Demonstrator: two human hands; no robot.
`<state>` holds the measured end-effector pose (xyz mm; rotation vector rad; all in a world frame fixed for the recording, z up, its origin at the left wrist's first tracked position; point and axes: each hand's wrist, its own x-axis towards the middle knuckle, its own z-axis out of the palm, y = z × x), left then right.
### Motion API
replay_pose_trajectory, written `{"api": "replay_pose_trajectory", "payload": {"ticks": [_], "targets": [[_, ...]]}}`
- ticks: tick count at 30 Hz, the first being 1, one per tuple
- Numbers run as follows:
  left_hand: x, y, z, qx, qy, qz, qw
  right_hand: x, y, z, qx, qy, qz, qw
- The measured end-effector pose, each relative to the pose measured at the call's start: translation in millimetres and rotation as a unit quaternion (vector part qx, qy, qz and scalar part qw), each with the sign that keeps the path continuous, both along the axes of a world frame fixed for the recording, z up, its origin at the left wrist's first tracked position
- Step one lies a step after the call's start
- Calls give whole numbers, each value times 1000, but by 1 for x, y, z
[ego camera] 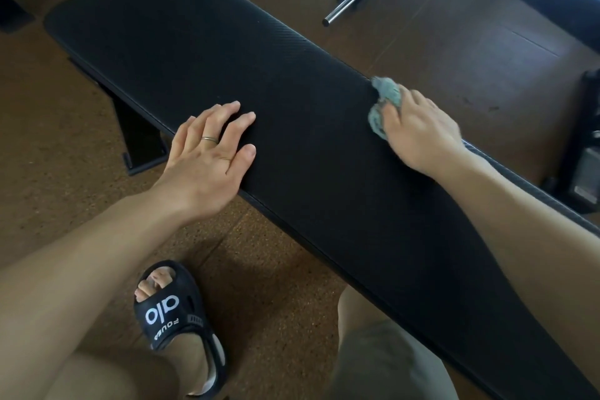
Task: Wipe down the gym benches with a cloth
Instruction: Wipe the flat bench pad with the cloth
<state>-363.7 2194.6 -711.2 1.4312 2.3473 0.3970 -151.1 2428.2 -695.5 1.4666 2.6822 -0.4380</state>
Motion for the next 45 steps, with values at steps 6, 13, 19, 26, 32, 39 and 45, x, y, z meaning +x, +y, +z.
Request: {"api": "replay_pose_trajectory", "payload": {"ticks": [6, 13, 19, 26, 32, 39, 45], "targets": [[0, 1, -3, 4, 5, 2, 1000, 33, -12, 0, 21, -32, -57, 998], [3, 1, -4, 8, 12, 9, 1000, -97, -6, -5, 44, -10, 9, 999], [1, 0, 0, -3, -3, 7, 1000, -109, -3, -4, 18, 21, 45, 999], [1, 1, -6, 11, 8, 7, 1000, -11, -10, -8, 32, -12, -40, 999], [6, 2, -7, 30, 16, 21, 999, -120, -6, -6, 27, -7, -11, 1000], [9, 0, -4, 18, 21, 23, 999, -123, -11, -11, 31, 15, 63, 997], [8, 1, -5, 11, 32, 25, 999, -39, -98, -6, 23, -3, 159, 987]]}}
